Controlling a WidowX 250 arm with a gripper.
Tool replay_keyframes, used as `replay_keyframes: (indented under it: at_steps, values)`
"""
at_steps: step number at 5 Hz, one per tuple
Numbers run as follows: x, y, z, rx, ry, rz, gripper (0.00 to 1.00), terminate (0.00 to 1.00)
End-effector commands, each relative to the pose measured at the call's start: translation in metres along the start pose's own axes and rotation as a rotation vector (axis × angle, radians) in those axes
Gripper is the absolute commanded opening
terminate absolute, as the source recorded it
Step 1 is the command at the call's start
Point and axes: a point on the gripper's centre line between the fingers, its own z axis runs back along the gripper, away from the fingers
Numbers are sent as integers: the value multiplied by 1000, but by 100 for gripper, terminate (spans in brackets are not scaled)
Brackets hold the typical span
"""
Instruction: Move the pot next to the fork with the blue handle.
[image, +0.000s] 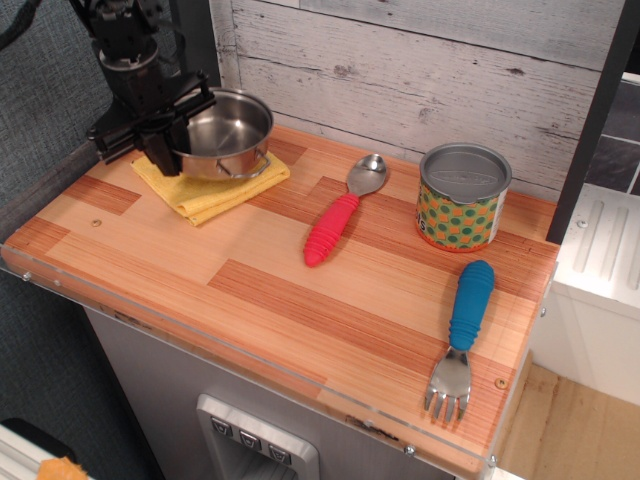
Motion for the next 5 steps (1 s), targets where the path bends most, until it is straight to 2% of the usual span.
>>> replay_keyframes:
  at_steps: [1, 2, 3, 4, 5]
  values:
    - [0, -8, 58, -108, -94, -32, 0, 0]
    - [-22, -2, 74, -107, -51, -104, 0, 0]
    - [-43, 2, 81, -141, -9, -185, 0, 0]
    - [-64, 3, 87, -141, -9, -247, 0, 0]
    - [-86, 7, 84, -150, 28, -272, 0, 0]
